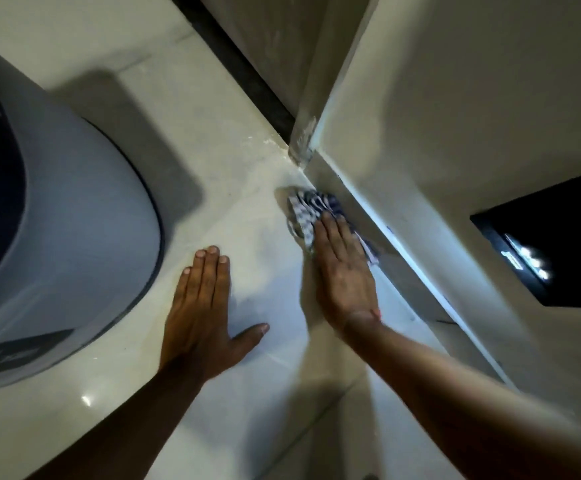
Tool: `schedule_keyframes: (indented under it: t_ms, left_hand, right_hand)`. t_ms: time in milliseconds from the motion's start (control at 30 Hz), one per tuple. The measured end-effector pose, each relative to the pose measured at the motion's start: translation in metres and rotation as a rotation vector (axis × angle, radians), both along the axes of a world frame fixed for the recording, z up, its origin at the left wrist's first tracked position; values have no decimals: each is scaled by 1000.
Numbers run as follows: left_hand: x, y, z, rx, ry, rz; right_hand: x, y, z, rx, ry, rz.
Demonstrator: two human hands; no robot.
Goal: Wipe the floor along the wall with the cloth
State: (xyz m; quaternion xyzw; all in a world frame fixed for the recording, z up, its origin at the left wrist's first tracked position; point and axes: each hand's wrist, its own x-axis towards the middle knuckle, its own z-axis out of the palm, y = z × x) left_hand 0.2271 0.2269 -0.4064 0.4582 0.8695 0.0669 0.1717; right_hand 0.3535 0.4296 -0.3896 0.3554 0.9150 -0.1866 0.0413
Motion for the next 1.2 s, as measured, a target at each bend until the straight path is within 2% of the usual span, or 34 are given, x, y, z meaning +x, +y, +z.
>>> schedule_keyframes:
  t_ms: [133,200,300,433,567,767,867,967,1100,1200]
  left_hand:
    - [-3,0,2,15,-43,9]
    - [-4,1,5,14,-54,12]
    - [-4,2,5,0,-60,9]
    - [-4,4,5,-18,-64,17]
    - [-5,2,1,15,-58,13]
    - [-2,3,-3,-6,-40,38]
    - [0,1,-5,-3,10,23]
    - [3,-1,-1,-2,8,6]
    - [11,-2,3,-28,6,-32]
    - [17,-3,3,-28,29,-46]
  right_hand:
    - [82,-31,18,9,-109,-42]
    - [85,-20,21,-22,-136,-26]
    - [18,6,14,-15,-129,95]
    - [-90,22,7,9,-55,97]
    - [-134,33,-2,73,-23,176]
    - [-183,26,2,115,-26,101]
    - [-140,28,2,84,-11,146]
    - [-24,15,3,13,10,101]
    - [143,-25,21,27,-108,-11]
    - [204,-48,31,40,-241,-71]
